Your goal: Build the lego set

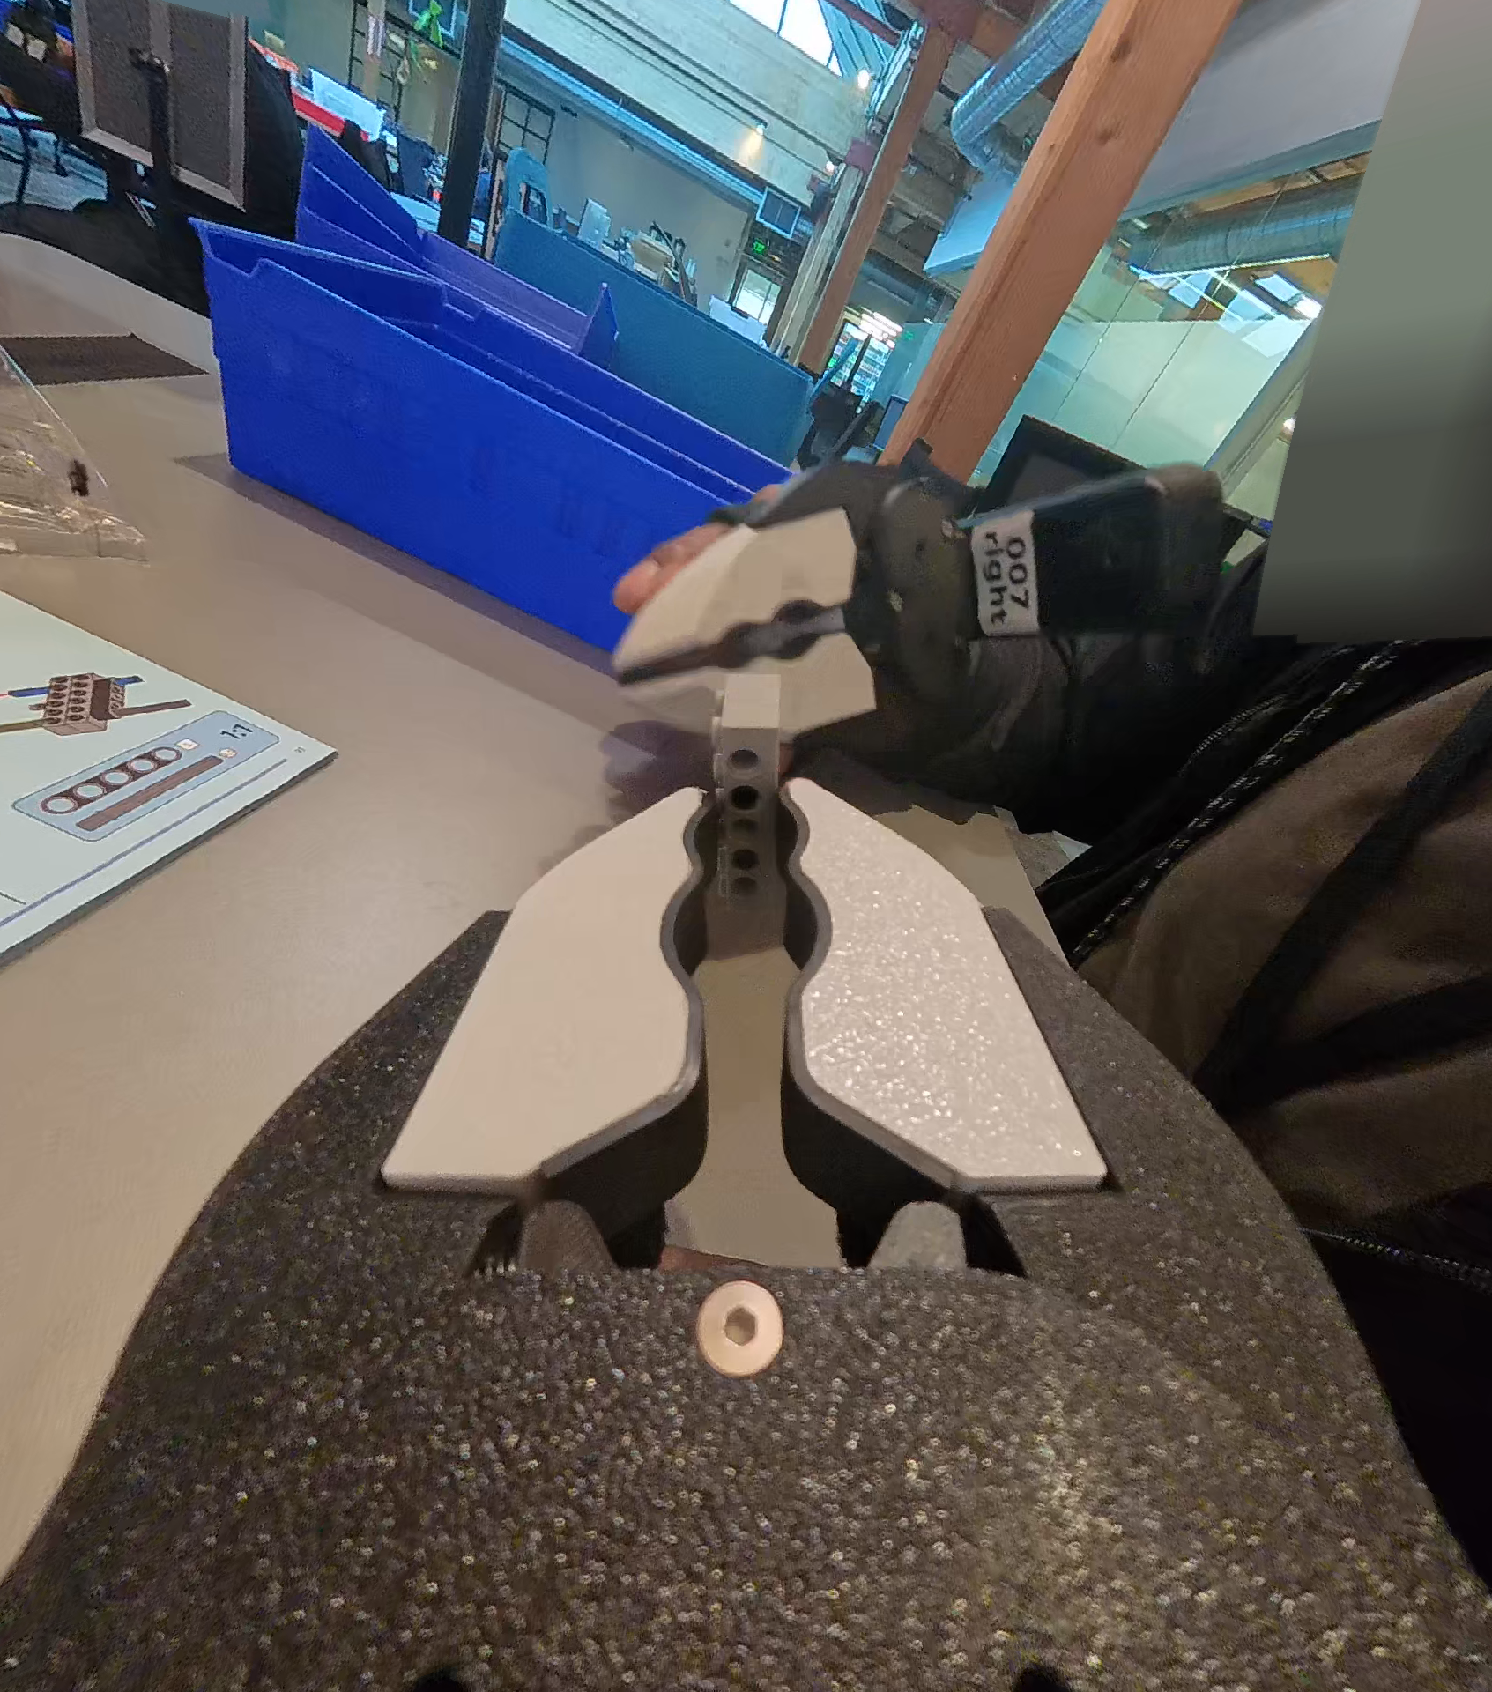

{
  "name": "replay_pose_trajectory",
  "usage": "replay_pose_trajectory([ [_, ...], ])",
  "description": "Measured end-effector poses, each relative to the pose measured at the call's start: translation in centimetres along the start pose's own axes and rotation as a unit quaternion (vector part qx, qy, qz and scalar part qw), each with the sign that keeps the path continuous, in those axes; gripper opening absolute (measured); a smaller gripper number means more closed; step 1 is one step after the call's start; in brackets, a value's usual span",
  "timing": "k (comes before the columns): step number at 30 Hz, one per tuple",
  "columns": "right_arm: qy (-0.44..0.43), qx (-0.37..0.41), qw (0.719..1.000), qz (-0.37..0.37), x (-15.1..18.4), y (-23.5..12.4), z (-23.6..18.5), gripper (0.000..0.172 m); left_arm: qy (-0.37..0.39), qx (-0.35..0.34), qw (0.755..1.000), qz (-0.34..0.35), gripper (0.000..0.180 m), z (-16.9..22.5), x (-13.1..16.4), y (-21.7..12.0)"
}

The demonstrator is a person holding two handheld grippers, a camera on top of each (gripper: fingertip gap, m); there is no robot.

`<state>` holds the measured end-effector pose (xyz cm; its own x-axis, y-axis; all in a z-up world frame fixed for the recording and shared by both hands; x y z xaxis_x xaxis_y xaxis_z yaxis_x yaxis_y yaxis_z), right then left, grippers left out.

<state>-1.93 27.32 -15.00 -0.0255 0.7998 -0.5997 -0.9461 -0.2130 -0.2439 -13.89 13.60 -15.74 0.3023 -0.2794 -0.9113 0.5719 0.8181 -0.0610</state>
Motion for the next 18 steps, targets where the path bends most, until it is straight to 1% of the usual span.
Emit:
replay_pose_trajectory([
  [3, 0.087, 0.027, 0.994, -0.066, 1.7, 0.1, 1.8, 0.005, 0.0, -0.008, 1.0, 0.003, 0.011, 0.1, 0.1, -0.6],
  [7, 0.188, 0.067, 0.97, -0.139, 3.3, -0.5, 3.2, 0.015, 0.007, -0.019, 1.0, 0.006, 0.011, 0.4, 0.2, -1.2],
  [11, 0.233, 0.096, 0.952, -0.176, 3.2, -0.6, 4.5, 0.02, 0.011, -0.021, 1.0, 0.006, 0.011, 0.6, 0.2, -1.3],
  [15, 0.27, 0.105, 0.934, -0.208, 3.2, 0.3, 6.4, 0.024, 0.01, -0.022, 1.0, 0.014, 0.011, 0.8, 0.3, -1.6],
  [17, 0.286, 0.113, 0.92, -0.241, 3.9, 1.1, 7.4, 0.024, 0.009, -0.022, 1.0, 0.017, 0.011, 0.8, 0.3, -1.8],
  [18, 0.288, 0.123, 0.91, -0.271, 4.6, 1.5, 7.8, 0.024, 0.009, -0.023, 1.0, 0.018, 0.011, 0.9, 0.3, -1.9],
])
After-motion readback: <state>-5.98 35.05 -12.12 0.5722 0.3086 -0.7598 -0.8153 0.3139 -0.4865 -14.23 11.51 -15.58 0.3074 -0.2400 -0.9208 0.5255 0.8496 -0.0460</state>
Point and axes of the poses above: each gripper's, where its closed fingertips meet, y out along the fingers, x out of its underside, z = x × y across the jaws, the point moved 8 cm from there along -y, back along the fingers, and after that the axes turned 2 degrees about -x, right-handed, at the moved point
